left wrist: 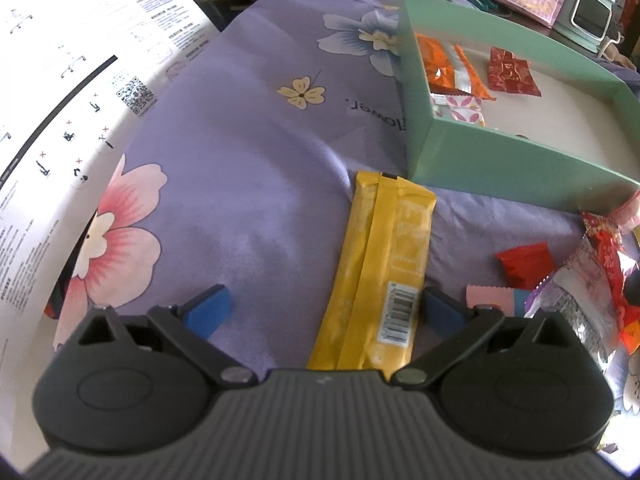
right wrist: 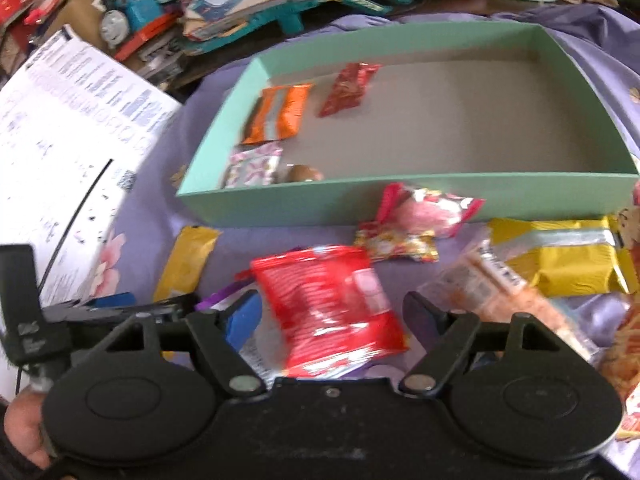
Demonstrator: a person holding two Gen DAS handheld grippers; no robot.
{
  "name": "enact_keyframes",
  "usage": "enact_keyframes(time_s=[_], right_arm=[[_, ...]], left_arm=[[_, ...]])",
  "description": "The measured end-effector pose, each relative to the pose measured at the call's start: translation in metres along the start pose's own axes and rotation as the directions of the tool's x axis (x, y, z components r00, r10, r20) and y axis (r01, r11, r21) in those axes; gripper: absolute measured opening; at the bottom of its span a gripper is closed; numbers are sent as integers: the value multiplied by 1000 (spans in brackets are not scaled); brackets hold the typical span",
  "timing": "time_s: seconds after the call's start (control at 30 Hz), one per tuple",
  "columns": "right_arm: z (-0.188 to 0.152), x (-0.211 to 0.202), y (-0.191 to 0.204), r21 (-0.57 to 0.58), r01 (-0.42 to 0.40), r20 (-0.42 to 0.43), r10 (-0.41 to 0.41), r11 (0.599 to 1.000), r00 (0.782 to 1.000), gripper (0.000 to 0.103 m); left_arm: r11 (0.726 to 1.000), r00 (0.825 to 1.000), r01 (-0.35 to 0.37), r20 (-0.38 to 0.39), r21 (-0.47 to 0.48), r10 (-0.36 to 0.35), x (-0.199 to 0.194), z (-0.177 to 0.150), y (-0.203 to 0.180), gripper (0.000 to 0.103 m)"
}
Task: Organize snacks
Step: 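Grasp the red bag with the right tool while the left tool grasps the yellow bar, then carry the yellow bar and red bag into the green box and release both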
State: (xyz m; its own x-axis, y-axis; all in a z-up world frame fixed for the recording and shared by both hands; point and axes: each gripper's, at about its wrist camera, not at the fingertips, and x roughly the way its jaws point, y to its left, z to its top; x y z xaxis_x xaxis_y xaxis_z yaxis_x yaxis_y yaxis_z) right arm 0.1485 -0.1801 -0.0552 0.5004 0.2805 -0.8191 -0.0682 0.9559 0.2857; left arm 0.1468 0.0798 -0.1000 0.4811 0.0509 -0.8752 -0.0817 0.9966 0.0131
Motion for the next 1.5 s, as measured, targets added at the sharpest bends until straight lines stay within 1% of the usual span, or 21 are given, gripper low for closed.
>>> enact_keyframes(time_s=[0.13,0.17,0.23,0.3,0.33,0.37,0.4,0.43,0.5,0.57,0.8,0.97,1.17,1.33,1.5], right_arm=[[4,11,-9,1,-25,-17,25,1000,1000,78],[4,15,-10,2,-38,-23,38,999,999,78],[2,24,-10,3,-55,-41,55,998,998,79],[-1,29,-10,-6,-50,-32,49,999,998,79],[-3,29,-9,-8,-51,-22,51,999,998,78],[-5,27,-9,-10,-48,-14,48,999,999,74],[-6,26,-9,-11,-48,-8,48,999,999,71],[-7,24,-8,-14,-51,-4,50,999,999,69],[-10,20,-6,-26,-53,1,53,998,999,64],[-11,17,-4,-30,-54,4,54,998,999,57],[-14,1,-8,-5,-47,16,48,999,999,55],[-14,-17,-8,5,-69,46,68,998,997,55],[-9,-39,-6,8,-103,92,102,995,991,55],[9,-54,-7,9,-110,145,107,994,984,55],[38,-62,-12,19,-71,205,66,997,977,55]], left_arm=[[1000,1000,8,8,17,-8,1,3,-7,102],[1000,1000,16,11,24,-16,1,3,-9,100],[999,999,28,28,45,-29,-2,3,-13,93],[997,998,43,41,66,-45,-5,2,-17,80],[996,997,50,49,76,-54,-6,1,-18,75],[995,997,51,56,85,-56,-8,1,-19,64],[994,996,52,63,95,-58,-10,1,-21,51],[993,996,59,66,102,-66,-11,1,-23,45],[993,996,54,63,103,-60,-13,3,-27,40],[994,997,47,64,96,-53,-14,3,-30,38],[995,996,70,47,68,-73,-23,-1,-24,36],[996,995,70,65,57,-74,-41,-5,-19,36],[996,991,76,109,45,-80,-71,-4,-13,36],[993,978,95,179,66,-106,-100,17,-19,36],[985,963,123,226,120,-148,-110,54,-46,36]])
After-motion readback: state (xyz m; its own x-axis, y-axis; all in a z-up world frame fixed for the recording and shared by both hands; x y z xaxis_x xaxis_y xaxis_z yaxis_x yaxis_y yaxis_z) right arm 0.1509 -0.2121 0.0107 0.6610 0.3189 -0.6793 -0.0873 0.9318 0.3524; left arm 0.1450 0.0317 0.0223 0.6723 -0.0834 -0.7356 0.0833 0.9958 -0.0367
